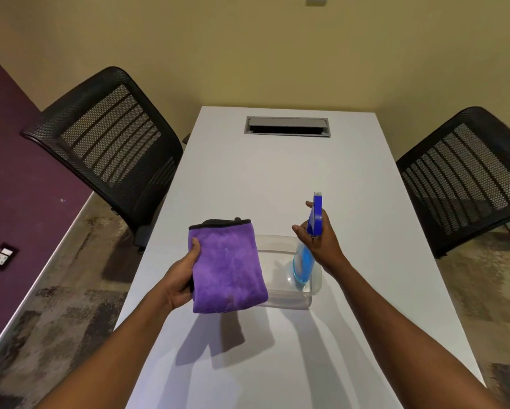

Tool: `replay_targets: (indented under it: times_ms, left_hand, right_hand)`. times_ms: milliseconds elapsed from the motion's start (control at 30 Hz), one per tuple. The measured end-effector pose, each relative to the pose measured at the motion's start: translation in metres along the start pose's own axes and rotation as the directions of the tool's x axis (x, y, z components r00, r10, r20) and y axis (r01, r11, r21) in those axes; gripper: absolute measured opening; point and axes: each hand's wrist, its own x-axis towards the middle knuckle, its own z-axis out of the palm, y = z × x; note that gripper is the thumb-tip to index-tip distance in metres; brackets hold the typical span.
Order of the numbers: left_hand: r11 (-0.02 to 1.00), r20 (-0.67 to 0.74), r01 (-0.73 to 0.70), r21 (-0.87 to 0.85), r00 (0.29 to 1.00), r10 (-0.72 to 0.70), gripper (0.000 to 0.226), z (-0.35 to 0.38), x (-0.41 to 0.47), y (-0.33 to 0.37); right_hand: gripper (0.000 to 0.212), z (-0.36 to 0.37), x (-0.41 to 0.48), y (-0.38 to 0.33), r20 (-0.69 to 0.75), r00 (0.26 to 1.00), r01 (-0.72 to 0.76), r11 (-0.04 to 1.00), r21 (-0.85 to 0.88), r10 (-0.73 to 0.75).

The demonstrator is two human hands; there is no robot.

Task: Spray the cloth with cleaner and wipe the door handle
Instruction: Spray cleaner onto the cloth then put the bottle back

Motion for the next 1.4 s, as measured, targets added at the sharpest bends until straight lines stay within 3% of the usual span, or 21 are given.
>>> replay_targets:
  times_ms: [433,933,1400]
  left_hand:
    - [0.999,0.018,0.002,-0.034,1.000,-0.002,0.050,0.000,-0.004,0.002]
    - [1.000,0.043,0.020,-0.008,0.999,-0.019,0.051,0.008,0.004,0.001]
    - [0.999,0.031,0.020,0.030,0.999,-0.021,0.054,0.010,0.005,-0.005]
  right_hand:
    - [0.067,0.004,-0.003,0.021,0.026,1.000,0.005,1.000,-0.011,-0.004]
    - [0.076,0.005,-0.007,0.033,-0.040,0.999,-0.018,1.000,0.016,0.018]
    - [0.094,-0.003,-0.017,0.044,-0.149,0.978,-0.147,0.989,0.007,0.147]
